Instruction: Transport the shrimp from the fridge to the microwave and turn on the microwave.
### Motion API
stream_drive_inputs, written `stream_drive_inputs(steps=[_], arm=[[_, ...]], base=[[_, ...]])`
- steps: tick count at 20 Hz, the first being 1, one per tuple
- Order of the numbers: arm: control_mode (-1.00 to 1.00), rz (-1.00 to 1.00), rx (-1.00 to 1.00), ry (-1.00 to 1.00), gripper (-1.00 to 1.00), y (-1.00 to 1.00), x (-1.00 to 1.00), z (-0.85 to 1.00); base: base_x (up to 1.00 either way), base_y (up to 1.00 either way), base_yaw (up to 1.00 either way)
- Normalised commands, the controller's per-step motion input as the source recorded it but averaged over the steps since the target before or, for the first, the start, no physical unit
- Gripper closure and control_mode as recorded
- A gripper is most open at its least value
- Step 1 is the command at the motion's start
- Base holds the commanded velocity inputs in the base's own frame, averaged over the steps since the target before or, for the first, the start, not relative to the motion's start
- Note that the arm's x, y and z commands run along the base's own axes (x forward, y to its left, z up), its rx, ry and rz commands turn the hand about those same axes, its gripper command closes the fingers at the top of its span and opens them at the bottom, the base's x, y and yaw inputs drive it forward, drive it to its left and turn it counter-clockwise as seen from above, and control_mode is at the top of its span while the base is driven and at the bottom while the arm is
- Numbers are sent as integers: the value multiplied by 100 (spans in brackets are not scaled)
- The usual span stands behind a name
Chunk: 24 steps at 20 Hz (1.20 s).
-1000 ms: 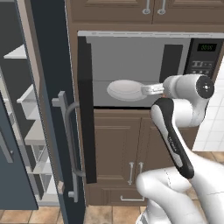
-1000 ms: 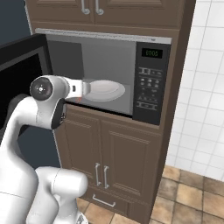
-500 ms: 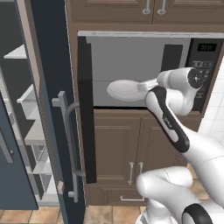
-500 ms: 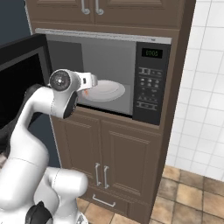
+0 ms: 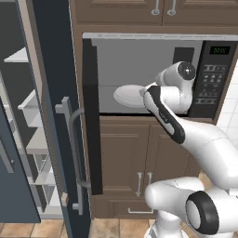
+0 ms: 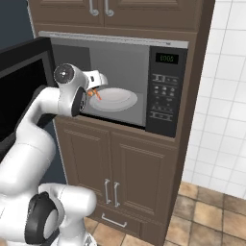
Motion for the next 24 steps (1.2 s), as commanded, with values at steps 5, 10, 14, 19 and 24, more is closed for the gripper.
stream_drive_inputs(steps=[5, 10, 14, 19, 24], arm=[[-100, 0, -8, 5, 100, 0, 34, -28], [-100, 0, -2, 8, 100, 0, 36, -28], [-100, 1, 0, 0, 100, 0, 38, -17], [-100, 2, 0, 0, 100, 0, 37, -12], [-100, 1, 0, 0, 100, 0, 41, -15]], base=[[0, 0, 0], [0, 0, 0], [0, 0, 0], [0, 0, 0], [0, 0, 0]])
